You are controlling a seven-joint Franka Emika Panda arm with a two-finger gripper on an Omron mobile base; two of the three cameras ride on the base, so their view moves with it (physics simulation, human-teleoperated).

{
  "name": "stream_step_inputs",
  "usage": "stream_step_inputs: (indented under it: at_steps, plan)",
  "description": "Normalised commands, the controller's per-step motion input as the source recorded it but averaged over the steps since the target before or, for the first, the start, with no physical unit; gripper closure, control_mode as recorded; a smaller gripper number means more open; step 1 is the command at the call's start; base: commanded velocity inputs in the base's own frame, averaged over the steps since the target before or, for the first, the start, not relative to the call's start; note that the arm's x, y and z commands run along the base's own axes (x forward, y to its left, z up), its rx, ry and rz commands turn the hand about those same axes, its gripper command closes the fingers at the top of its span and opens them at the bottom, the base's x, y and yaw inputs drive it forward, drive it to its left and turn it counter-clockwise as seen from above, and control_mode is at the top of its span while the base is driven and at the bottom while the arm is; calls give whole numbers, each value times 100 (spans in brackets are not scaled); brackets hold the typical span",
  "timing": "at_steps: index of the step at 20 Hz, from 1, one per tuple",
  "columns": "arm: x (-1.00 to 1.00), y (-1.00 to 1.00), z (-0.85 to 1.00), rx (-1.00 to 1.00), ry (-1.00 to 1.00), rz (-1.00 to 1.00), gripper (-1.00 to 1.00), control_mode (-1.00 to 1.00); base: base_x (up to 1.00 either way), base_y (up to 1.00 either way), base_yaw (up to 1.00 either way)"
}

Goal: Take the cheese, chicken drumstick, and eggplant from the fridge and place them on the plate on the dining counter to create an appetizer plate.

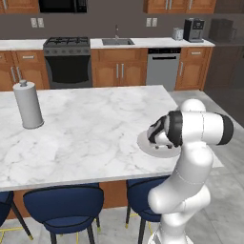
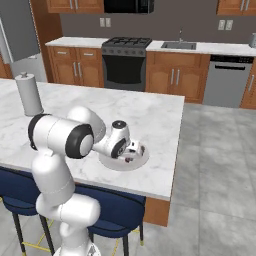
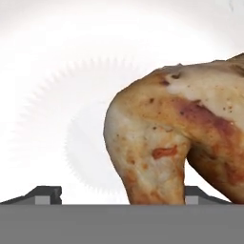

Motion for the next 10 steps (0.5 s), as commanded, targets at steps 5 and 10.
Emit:
stream_step_inputs:
  at_steps: [5, 10]
  plan:
    - [0, 7, -19, 0, 52, 1, -100, -100, 0, 0, 0]
    - [-14, 4, 2, 0, 32, 0, -100, -100, 0, 0, 0]
